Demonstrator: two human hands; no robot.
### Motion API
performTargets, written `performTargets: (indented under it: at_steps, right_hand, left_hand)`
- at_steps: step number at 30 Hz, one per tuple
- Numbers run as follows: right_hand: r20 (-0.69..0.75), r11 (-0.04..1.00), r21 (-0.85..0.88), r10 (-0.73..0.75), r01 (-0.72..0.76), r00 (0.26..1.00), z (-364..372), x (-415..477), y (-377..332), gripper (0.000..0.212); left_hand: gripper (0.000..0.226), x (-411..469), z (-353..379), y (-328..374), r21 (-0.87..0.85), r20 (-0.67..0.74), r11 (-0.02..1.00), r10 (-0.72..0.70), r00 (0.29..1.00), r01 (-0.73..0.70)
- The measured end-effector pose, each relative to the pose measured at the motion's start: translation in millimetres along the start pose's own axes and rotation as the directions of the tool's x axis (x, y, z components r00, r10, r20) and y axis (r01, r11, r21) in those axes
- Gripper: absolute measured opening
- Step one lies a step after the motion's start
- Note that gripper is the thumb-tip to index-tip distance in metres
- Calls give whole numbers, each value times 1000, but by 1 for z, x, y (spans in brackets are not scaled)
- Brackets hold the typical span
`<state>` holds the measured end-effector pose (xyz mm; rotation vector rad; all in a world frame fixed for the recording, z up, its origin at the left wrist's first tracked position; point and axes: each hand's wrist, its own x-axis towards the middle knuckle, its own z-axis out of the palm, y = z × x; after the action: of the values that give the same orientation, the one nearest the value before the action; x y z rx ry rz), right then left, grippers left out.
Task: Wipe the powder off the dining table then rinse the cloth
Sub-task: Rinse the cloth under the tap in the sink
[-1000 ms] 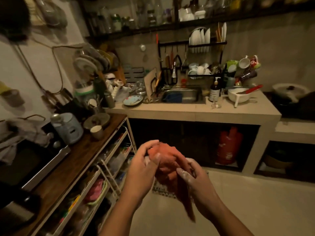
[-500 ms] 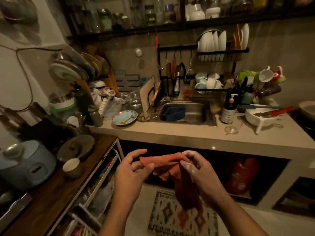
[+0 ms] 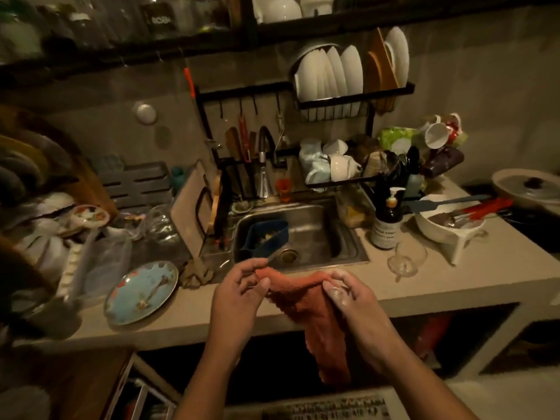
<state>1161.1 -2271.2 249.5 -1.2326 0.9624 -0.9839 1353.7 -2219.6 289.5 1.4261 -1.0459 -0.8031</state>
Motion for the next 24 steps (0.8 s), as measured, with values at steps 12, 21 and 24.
performTargets:
  at_steps: [12, 21, 24]
  right_hand:
    - [203, 950, 221, 176, -220, 963, -17, 242, 13, 20]
    - [36, 954, 227, 192, -195, 981, -7, 323, 30, 34]
    - [-27, 991, 50, 123, -121, 992, 0, 341, 33, 29]
  left_hand:
    - [21, 209, 44, -38, 222, 170, 975, -65, 983, 26]
    - [16, 347, 2, -86, 142, 31, 971, -198, 980, 192]
    - [18, 409, -3, -94, 118, 16, 978, -178, 984, 175]
